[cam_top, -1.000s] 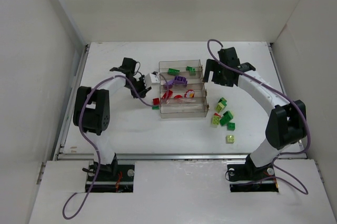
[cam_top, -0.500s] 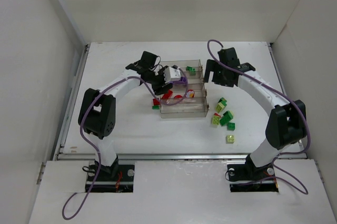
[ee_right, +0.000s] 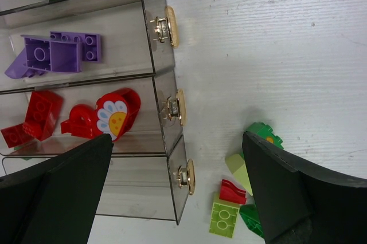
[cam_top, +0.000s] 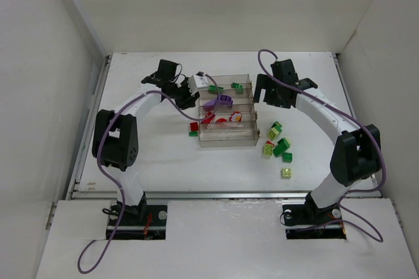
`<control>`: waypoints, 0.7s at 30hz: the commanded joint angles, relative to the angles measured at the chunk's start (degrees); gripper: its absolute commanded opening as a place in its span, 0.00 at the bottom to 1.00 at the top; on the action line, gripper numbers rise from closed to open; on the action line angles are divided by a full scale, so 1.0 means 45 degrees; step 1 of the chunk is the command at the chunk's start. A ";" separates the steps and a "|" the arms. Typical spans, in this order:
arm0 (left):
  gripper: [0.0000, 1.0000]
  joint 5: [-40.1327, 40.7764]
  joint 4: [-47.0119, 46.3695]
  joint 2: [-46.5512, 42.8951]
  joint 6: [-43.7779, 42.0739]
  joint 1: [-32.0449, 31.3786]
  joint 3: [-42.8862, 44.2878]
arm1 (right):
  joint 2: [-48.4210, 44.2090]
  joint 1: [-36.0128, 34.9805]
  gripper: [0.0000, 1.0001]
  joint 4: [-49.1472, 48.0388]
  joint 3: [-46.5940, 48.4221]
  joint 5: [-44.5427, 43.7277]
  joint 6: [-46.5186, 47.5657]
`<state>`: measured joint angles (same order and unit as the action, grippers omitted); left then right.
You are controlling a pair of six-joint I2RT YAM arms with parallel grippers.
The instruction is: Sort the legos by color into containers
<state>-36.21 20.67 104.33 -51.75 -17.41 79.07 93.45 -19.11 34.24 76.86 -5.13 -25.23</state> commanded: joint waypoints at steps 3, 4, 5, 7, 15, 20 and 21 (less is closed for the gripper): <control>0.31 -0.1056 0.2005 -0.0570 -0.2538 0.0373 -0.0500 | -0.0434 0.0087 1.00 -0.0382 -0.0029 0.0026 0.0041; 0.36 -0.1249 0.2512 -0.0413 -0.3878 0.0373 -0.0636 | -0.0318 0.0087 1.00 -0.0382 -0.0029 0.0142 0.0041; 0.41 -0.1386 0.3058 -0.0412 -0.4549 0.0373 -0.0637 | -0.0317 0.0087 1.00 -0.0382 -0.0029 0.0143 0.0041; 0.54 -0.1525 0.4233 -0.0101 -0.5470 0.0373 -0.0637 | -0.0317 0.0087 1.00 -0.0382 -0.0029 0.0143 0.0041; 0.67 -0.1251 0.4333 0.0916 -0.5649 0.0373 -0.0617 | 0.0072 0.0087 1.00 -0.0382 0.0088 0.0143 0.0041; 0.68 -0.0705 0.4197 0.1424 -0.5397 0.0138 -0.0248 | 0.0073 0.0087 1.00 -0.0382 0.0205 0.0143 0.0041; 0.68 -0.0704 0.4061 0.1598 -0.5105 -0.0055 -0.0246 | 0.0073 0.0087 1.00 -0.0382 0.0205 0.0143 0.0041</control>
<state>-39.03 37.17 111.24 -75.05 -16.23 76.49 93.47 -19.11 34.20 76.86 -4.60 -25.26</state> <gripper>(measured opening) 0.677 0.998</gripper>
